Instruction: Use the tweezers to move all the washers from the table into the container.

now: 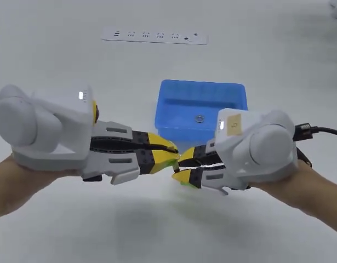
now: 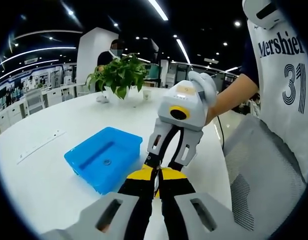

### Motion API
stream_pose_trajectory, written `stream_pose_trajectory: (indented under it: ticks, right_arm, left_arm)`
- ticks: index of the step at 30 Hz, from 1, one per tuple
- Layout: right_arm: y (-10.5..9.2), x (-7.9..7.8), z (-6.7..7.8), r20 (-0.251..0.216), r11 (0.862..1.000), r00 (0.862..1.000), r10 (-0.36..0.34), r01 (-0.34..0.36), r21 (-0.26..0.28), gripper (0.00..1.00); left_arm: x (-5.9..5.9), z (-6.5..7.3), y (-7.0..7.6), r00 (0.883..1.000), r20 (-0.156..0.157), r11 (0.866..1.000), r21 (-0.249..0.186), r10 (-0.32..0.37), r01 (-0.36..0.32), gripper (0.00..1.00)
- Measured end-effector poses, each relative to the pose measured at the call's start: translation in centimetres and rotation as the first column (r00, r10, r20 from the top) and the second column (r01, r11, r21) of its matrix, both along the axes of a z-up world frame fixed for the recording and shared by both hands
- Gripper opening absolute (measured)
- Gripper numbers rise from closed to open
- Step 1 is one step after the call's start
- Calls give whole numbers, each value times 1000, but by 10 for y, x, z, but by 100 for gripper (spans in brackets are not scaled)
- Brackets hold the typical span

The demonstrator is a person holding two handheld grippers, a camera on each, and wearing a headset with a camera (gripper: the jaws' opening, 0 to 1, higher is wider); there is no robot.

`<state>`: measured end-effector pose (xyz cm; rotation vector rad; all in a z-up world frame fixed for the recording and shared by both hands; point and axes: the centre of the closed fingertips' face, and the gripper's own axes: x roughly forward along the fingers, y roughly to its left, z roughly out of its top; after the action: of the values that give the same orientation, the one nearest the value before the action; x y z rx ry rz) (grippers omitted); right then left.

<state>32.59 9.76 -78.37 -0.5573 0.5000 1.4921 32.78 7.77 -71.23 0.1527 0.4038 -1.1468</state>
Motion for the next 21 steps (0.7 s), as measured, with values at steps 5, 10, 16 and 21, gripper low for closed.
stream_pose_trajectory:
  ticks: [5, 10, 16, 21]
  right_arm:
    - [-1, -1, -3, -9, 1000, 1000, -1, 1, -8, 12]
    - [-1, -1, -3, -11, 1000, 1000, -6, 6, -7, 12]
    - [1, -1, 0, -15, 1000, 1000, 15, -15, 7, 12]
    - [0, -2, -1, -12, 999, 999, 43, -43, -2, 11]
  left_arm:
    - [0, -3, -1, 1000, -14, 1000, 7, -6, 6, 7]
    - [1, -3, 0, 1000, -13, 1000, 13, -2, 3, 7]
    - [1, -4, -2, 1000, -5, 999, 34, -16, 16, 7]
    - [2, -4, -3, 1000, -7, 999, 45, -24, 25, 6]
